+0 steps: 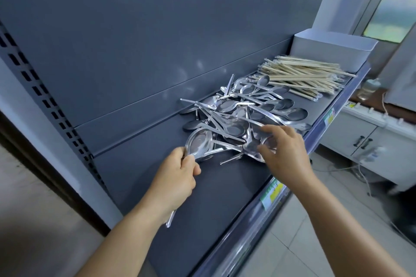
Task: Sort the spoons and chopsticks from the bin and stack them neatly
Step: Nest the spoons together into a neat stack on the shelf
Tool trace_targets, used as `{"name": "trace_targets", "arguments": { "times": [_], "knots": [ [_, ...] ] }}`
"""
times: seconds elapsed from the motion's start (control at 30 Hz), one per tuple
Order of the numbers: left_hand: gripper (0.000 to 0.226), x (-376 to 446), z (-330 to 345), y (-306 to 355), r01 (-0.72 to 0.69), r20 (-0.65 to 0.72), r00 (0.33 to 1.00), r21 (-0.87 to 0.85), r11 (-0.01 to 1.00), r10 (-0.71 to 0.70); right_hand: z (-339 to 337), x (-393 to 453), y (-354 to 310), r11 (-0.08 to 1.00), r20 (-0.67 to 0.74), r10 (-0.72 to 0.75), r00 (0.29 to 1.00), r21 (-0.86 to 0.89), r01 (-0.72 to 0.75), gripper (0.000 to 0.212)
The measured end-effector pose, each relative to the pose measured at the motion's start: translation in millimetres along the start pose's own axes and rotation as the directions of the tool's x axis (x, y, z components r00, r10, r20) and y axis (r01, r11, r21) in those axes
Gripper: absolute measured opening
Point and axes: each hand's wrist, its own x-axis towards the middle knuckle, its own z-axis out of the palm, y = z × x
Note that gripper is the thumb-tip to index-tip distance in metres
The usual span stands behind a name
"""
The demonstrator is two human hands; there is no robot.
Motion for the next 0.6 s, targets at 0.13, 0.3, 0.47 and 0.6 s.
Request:
{"name": "trace_targets", "arguments": {
  "times": [0.13,0.3,0.47,0.6],
  "knots": [
    [0.018,-2.4,13.1,7.0,-0.024,0.041,0.999,-0.004,1.000,0.025,-3.5,-3.2,17.1,0.999,0.101,0.024,0.995,-0.048,-0.020,0.027],
    [0.016,-8.7,23.5,11.9,-0.028,0.054,0.998,0.000,1.000,0.028,-6.0,0.7,25.7,0.993,0.163,-0.021,0.986,-0.108,0.039,0.030],
    [0.019,-7.5,24.6,30.0,-0.057,0.024,0.998,0.069,0.996,0.055,-15.0,7.9,34.8,0.977,0.257,-0.028,0.966,-0.199,0.081,0.023],
    [0.018,0.9,27.3,52.1,-0.041,-0.018,0.999,0.047,0.998,0.042,-22.3,12.7,33.4,0.988,0.308,-0.092,0.947,-0.088,0.124,0.011]
  ]
}}
